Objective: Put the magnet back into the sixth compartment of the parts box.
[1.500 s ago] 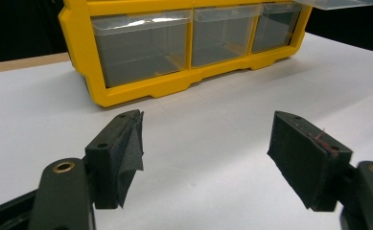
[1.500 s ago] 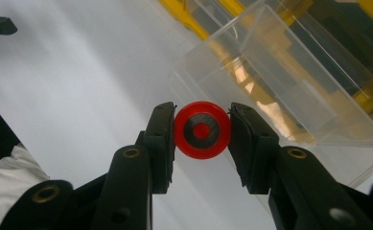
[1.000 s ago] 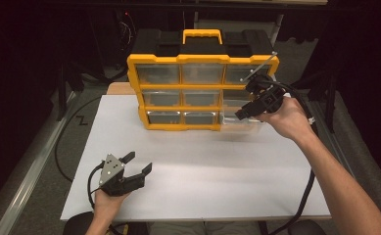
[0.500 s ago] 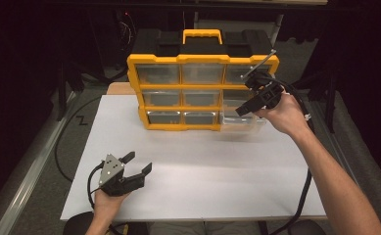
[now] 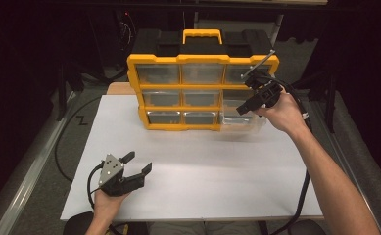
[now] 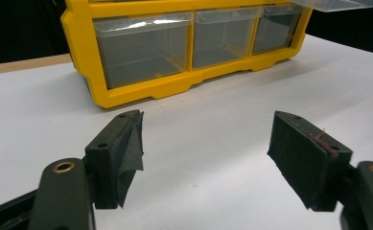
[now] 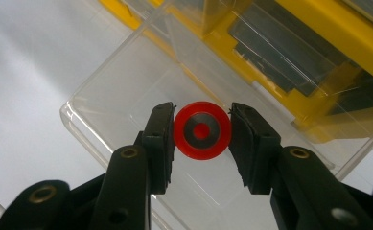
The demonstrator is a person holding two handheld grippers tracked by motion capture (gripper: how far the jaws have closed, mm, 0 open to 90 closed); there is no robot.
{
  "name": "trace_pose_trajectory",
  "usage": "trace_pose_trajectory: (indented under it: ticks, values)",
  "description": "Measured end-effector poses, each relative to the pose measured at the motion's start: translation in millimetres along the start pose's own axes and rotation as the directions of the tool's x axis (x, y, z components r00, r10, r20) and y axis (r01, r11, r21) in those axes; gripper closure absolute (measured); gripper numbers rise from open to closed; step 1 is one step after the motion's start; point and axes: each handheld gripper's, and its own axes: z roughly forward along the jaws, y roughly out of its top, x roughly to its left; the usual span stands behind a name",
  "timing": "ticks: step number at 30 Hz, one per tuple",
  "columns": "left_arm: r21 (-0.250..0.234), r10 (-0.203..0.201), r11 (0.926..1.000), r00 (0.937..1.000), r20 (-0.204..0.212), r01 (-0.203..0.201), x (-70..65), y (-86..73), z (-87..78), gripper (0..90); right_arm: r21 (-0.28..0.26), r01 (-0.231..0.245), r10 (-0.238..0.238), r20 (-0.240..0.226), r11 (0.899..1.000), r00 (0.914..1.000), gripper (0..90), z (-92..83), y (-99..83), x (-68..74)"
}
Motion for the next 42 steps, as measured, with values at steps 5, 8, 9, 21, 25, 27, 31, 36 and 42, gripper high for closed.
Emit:
trace_pose_trajectory:
  ticks: [5,8,9,21,25,27,31,36,42]
  values:
    - [0.001,0.002,1.0,1.0,0.001,-0.002,0.0,0.0,-0.2,27.7,0.011,-0.006,0.006,0.008,1.0,0.9999,59.3,2.0,0.0,-1.1]
    - [0.0,-0.001,1.0,1.0,0.0,0.001,0.1,0.0,-0.1,27.7,0.009,-0.003,0.002,0.008,1.0,1.0,58.0,2.1,-0.2,-0.8]
    - [0.0,-0.001,1.0,1.0,0.0,0.001,0.1,0.0,-0.1,27.6,0.006,0.0,0.0,0.009,1.0,1.0,57.2,1.8,-0.3,-0.2]
    - [0.0,0.0,1.0,1.0,0.0,0.0,0.1,0.0,0.0,27.6,-0.05,0.015,-0.014,0.015,0.999,0.9998,53.3,-6.4,-2.7,6.4]
    - [0.0,-0.001,1.0,1.0,-0.001,0.001,0.1,0.0,0.1,27.6,-0.07,0.025,-0.024,0.015,0.997,0.9996,52.6,-10.8,-5.2,8.6]
    - [0.002,0.002,1.0,1.0,0.0,-0.002,0.0,0.0,0.0,27.6,-0.079,0.028,-0.027,0.014,0.997,0.9995,52.3,-12.3,-6.7,9.3]
    - [0.001,0.0,1.0,1.0,-0.002,0.0,0.0,0.0,0.2,27.5,-0.097,0.032,-0.031,0.012,0.995,0.9995,52.2,-14.7,-10.4,10.5]
    - [0.0,0.0,1.0,1.0,-0.002,0.0,0.0,0.0,0.2,27.5,-0.114,0.038,-0.038,0.009,0.993,0.9993,52.3,-17.3,-14.6,12.9]
    - [0.0,0.001,1.0,1.0,-0.001,-0.001,0.0,0.0,0.1,27.5,-0.137,0.048,-0.049,-0.001,0.989,0.9988,52.2,-22.9,-19.9,16.7]
